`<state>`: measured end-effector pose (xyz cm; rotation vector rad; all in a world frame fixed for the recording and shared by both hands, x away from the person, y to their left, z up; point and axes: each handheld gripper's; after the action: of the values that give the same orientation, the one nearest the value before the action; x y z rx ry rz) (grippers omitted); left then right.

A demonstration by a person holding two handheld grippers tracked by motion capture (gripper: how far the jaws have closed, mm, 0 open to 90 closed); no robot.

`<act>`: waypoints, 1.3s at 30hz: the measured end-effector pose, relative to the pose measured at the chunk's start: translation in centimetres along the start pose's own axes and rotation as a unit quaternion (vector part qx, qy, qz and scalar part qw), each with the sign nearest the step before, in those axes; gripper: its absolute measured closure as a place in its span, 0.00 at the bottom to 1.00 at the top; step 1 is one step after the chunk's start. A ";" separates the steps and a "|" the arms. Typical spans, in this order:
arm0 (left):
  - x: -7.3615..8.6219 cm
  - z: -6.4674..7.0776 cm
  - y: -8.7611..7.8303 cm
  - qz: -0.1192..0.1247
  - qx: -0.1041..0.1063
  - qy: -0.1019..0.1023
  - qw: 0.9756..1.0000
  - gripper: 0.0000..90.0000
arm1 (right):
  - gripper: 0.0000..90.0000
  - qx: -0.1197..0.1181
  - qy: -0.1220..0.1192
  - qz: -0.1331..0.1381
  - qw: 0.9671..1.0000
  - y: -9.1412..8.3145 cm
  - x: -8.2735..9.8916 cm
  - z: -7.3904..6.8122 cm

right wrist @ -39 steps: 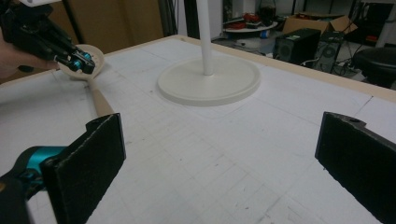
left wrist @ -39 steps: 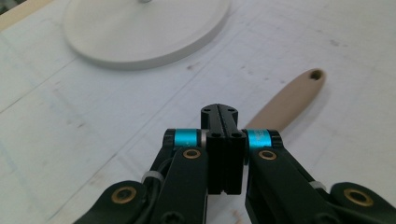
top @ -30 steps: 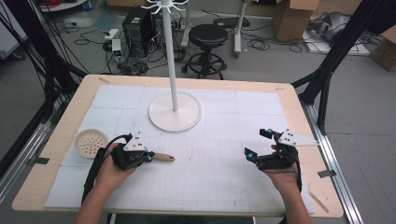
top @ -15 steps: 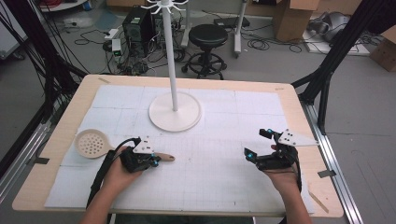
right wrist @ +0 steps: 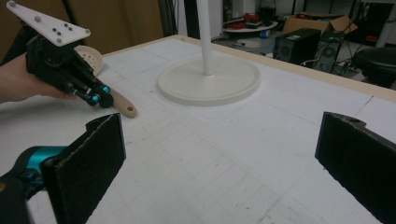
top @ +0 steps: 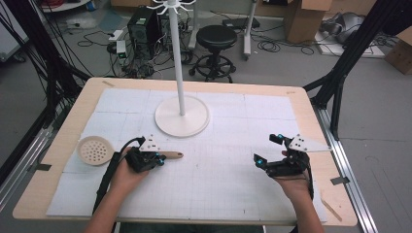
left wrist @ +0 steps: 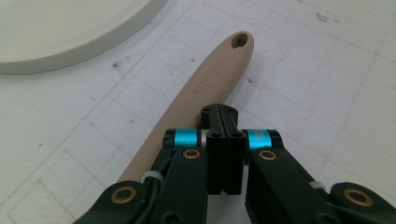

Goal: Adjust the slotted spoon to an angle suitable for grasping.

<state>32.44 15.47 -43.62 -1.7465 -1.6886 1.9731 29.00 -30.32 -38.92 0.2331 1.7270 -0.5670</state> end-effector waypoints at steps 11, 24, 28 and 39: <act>-0.2 -0.4 0.2 0.004 -0.003 -0.008 1.000 1.00 | 0.01 -0.001 0.002 -0.002 1.000 0.0 0.1 0.0; -1.1 -3.1 -3.9 0.112 0.037 -0.055 0.991 0.91 | 0.01 0.000 0.001 -0.001 1.000 0.0 0.1 0.1; -1.6 -3.9 -5.0 0.138 0.047 -0.062 0.987 0.83 | 0.01 -0.001 0.001 -0.002 1.000 0.0 0.1 0.1; -0.8 -5.6 -7.5 0.211 0.065 -0.084 0.972 0.59 | 0.01 -0.003 0.000 -0.007 1.000 0.3 0.1 0.2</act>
<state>32.26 21.84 -36.80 -2.0762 -1.2610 2.3998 29.27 -30.14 -39.17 0.2167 1.7307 -0.5711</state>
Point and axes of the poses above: each handheld gripper's, and its own axes: y roughly forward along the jaws, x roughly out of its underside, z roughly to its right, and after that the axes turned 12 degrees about -x, right-handed
